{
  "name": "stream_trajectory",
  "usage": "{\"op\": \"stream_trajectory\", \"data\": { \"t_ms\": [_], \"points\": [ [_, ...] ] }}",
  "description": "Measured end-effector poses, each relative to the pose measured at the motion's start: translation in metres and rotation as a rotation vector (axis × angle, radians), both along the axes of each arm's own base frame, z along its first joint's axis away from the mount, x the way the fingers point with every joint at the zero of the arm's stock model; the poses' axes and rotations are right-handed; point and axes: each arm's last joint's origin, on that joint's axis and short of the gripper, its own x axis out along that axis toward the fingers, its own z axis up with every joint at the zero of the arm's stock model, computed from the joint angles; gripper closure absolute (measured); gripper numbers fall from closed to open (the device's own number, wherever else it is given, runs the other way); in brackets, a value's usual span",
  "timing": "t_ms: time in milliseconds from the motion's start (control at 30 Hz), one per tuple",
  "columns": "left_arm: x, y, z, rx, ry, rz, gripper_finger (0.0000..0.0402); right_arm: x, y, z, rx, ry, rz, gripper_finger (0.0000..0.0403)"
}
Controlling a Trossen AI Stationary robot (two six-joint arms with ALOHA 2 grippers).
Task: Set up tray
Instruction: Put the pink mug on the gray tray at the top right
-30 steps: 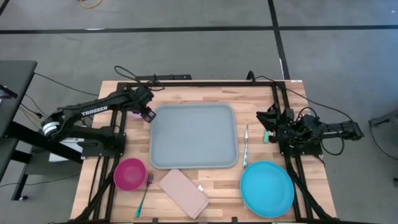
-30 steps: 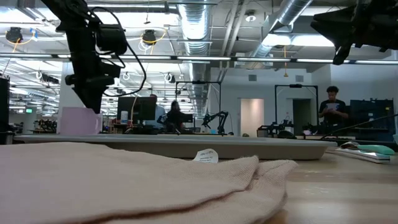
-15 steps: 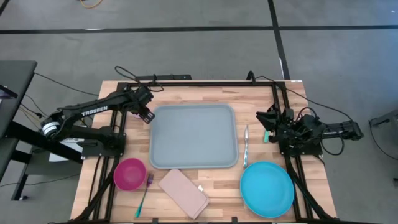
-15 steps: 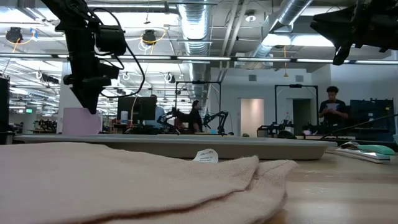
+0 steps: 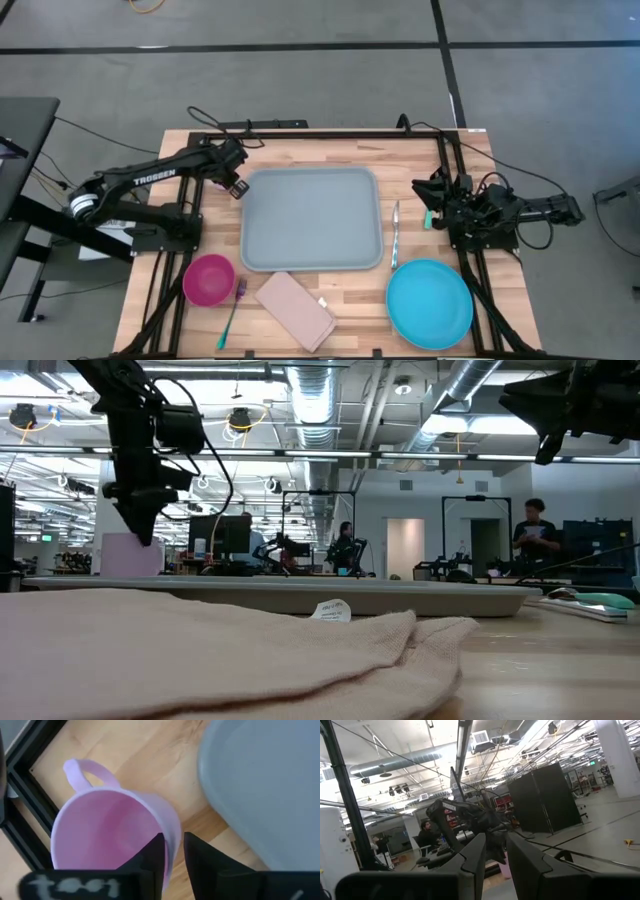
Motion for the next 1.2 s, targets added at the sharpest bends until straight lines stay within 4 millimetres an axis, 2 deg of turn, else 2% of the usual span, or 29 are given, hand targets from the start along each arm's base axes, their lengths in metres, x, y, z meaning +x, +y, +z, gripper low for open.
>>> {"op": "stream_trajectory", "data": {
  "t_ms": [333, 433, 633, 767, 1000, 1100, 1200],
  "points": [
    [0.011, 0.01, -0.022, -0.016, 0.129, -0.068, 0.0371, 0.0, 0.0, 0.0, 0.0, -0.001, 0.0, 0.0331],
    [0.013, 0.007, -0.021, -0.008, 0.143, -0.125, 0.0394, 0.0, 0.0, 0.0, 0.0, -0.001, 0.0, 0.0331],
    [0.025, -0.005, -0.01, 0.055, 0.138, -0.217, 0.0398, 0.0, 0.0, 0.001, 0.0, -0.008, 0.0, 0.0331],
    [0.052, -0.021, 0.011, 0.069, -0.014, -0.314, 0.0399, -0.001, 0.0, 0.002, 0.002, -0.024, -0.002, 0.0331],
    [0.11, -0.053, 0.05, 0.019, -0.413, -0.643, 0.04, -0.001, 0.0, 0.003, 0.004, -0.032, -0.005, 0.0331],
    [0.137, -0.062, 0.053, 0.013, -0.444, -0.75, 0.04, -0.001, 0.0, 0.003, 0.003, -0.032, -0.005, 0.0331],
    [0.168, -0.066, 0.046, 0.033, -0.394, -0.851, 0.0401, -0.001, 0.0, 0.003, 0.003, -0.035, -0.006, 0.0331]
  ]
}}
